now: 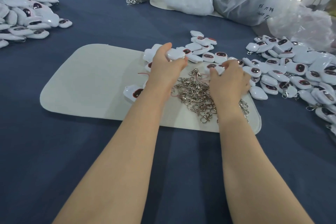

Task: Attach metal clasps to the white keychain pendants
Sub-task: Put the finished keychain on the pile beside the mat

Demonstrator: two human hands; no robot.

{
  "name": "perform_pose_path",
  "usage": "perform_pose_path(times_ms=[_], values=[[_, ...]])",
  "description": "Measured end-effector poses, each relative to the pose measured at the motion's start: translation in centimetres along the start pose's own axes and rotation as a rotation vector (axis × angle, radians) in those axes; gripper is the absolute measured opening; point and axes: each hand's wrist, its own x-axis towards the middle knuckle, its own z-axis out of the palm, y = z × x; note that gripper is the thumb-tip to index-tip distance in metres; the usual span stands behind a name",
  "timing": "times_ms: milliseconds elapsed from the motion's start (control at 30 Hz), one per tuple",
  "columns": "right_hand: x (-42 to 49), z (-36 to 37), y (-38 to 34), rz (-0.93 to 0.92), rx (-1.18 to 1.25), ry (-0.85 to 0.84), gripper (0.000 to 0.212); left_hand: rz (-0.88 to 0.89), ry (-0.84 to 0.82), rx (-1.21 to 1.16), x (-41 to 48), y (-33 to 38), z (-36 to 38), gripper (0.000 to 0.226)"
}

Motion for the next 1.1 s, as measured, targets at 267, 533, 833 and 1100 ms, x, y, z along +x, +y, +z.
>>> perform_pose_path(times_ms=[267, 533, 833, 1100], values=[[-0.7, -0.6, -1.5, -0.189, 0.219, -0.106, 0.023, 0.137, 0.086, -0.088, 0.3, -0.2, 0.2, 0.003], [-1.5, -0.9, -2.6, -0.257, -0.056, -0.542, 0.044, 0.093, 0.114, -0.038, 0.6, -0.3, 0.2, 0.014], [-1.4, 0.0, -2.2, -0.19, 0.205, -0.359, 0.007, 0.027, 0.014, 0.096, 0.3, -0.6, 0.4, 0.027], [-1.0, -0.2, -2.1, -0.141, 0.368, -0.27, 0.019, 0.107, 0.04, 0.168, 0.3, -1.0, 0.3, 0.03]])
